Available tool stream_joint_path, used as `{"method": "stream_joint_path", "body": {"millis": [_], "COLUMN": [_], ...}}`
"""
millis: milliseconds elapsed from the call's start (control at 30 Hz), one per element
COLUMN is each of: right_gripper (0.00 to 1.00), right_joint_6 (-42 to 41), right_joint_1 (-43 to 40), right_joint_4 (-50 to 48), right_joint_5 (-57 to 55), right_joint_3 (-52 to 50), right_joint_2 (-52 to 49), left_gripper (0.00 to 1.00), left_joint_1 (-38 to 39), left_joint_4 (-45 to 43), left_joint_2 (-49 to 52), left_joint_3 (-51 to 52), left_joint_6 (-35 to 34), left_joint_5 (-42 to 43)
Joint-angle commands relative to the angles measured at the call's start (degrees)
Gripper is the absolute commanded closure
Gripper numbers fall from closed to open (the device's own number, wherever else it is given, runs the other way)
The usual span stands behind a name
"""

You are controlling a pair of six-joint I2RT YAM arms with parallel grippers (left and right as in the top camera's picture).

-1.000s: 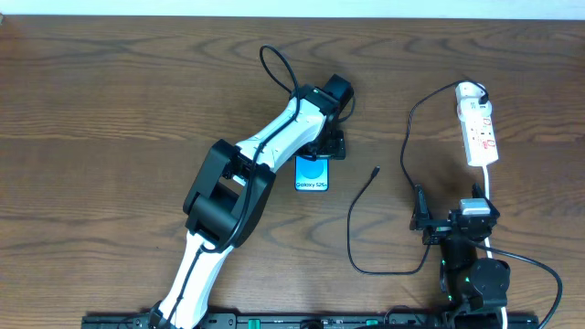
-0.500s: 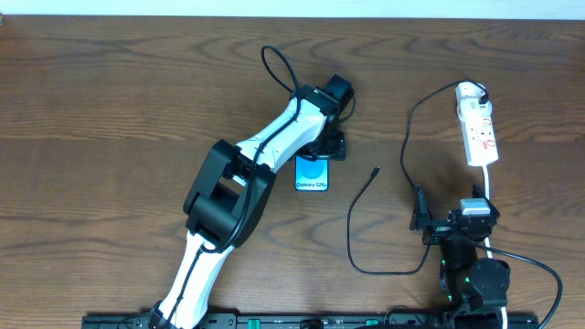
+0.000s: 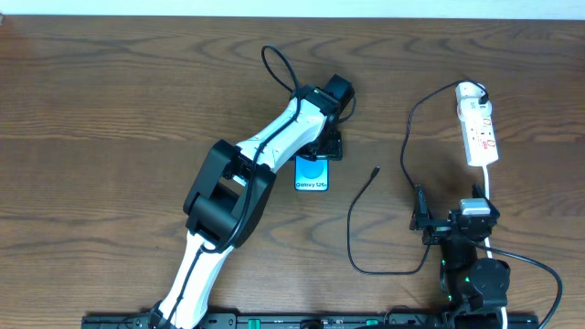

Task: Plug charger to phone and switch on socket
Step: 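Close the left gripper on the phone's long sides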

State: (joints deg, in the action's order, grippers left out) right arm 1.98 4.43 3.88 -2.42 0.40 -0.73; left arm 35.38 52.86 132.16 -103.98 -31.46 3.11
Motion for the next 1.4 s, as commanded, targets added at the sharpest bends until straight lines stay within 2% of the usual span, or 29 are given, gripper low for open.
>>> {"method": "stream_joint_path", "body": {"millis": [0, 533, 933, 1367], "right_gripper": [0.01, 0.01, 0.01, 0.01], "right_joint_6": [0.4, 0.4, 0.4, 0.4], "right_joint_1": [0.3, 0.3, 0.3, 0.3], "right_joint_4": [0.2, 0.2, 0.2, 0.2], "right_joint_5": [-0.4, -0.4, -0.4, -0.4], "right_joint_3": [-0.1, -0.1, -0.1, -0.1], "right_joint_2": [0.2, 0.2, 0.2, 0.2], "left_gripper": [0.18, 0.2, 0.2, 0.2], "left_joint_1": [0.2, 0.0, 0.0, 0.1], "left_joint_4": [0.2, 2.0, 2.7, 0.1], "left_joint_2": [0.9, 0.7, -4.0, -4.0], "left_joint_3": [0.7, -1.0, -1.4, 1.6], "left_joint_6": [0.3, 0.3, 0.3, 0.3], "left_joint_5": [0.7, 0.7, 0.7, -1.0]}}
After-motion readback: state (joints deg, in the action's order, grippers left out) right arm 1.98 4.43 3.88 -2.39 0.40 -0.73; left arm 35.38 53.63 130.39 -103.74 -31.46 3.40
